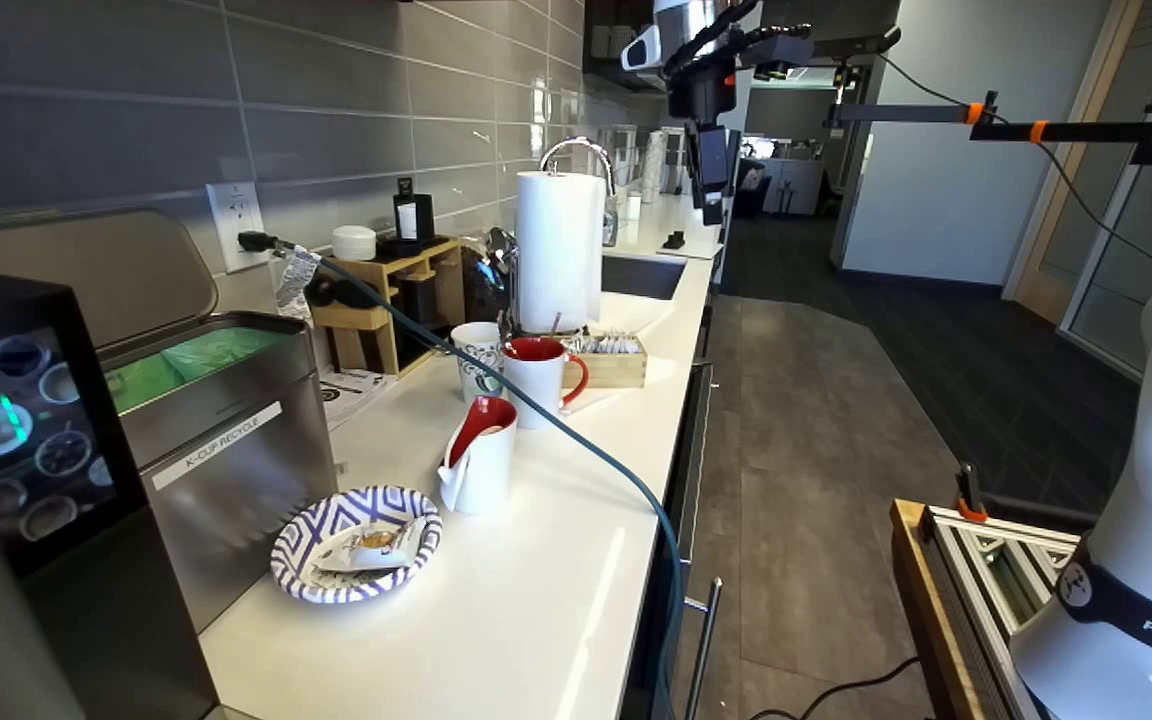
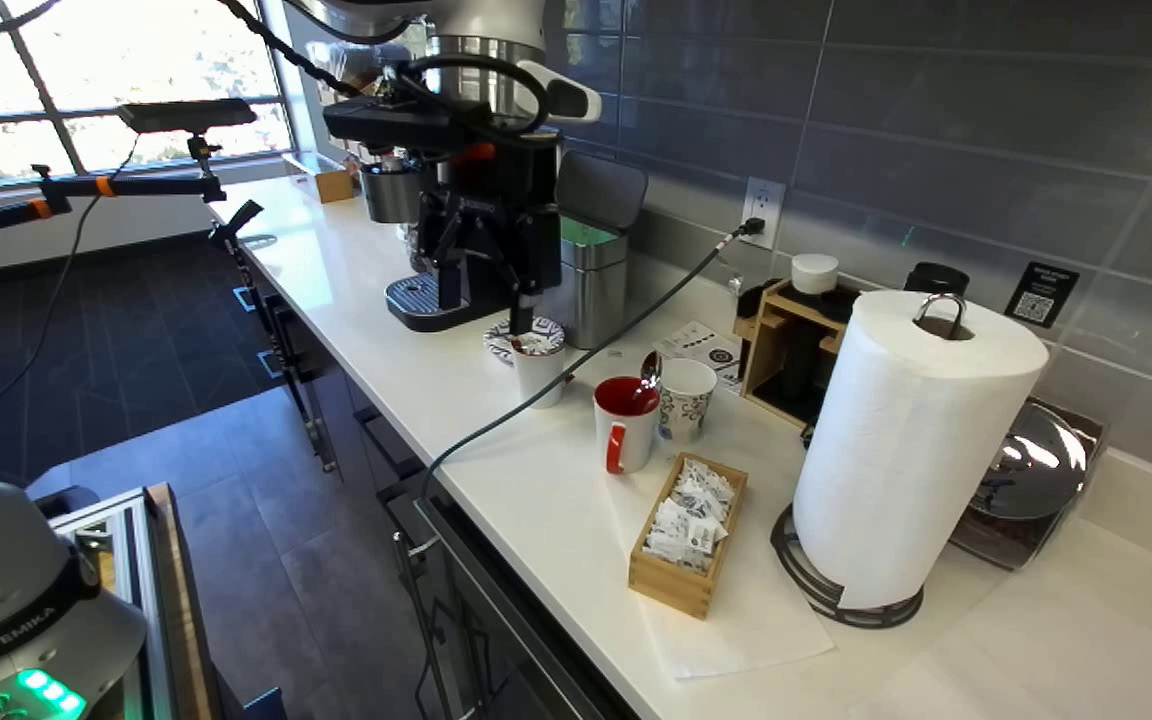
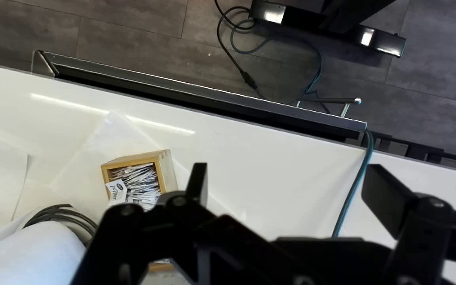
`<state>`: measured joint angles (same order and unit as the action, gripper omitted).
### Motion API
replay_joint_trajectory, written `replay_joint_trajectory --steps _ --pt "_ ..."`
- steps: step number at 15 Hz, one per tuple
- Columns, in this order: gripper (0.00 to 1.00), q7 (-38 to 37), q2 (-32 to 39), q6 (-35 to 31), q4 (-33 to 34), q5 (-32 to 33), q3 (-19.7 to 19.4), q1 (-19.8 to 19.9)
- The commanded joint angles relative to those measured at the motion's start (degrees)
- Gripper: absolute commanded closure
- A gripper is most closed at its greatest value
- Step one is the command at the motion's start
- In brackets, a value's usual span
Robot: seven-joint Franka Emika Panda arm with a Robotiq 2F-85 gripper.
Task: Remove the white container from the coffee maker and put it on the table
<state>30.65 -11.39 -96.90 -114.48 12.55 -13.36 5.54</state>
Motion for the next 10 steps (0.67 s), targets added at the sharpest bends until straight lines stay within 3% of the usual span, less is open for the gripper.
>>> replay_joint_trajectory --steps 1,7,10 --pt "0.0 0.13 0.09 0.15 0.16 -0.14 0.59 0.65" --pt "0.0 -0.67 -0.22 0.59 -0.05 -1.19 1.09 0.19" --pt "0.0 -7.6 -2.84 1.39 -1.22 -6.75 4.49 -2.01"
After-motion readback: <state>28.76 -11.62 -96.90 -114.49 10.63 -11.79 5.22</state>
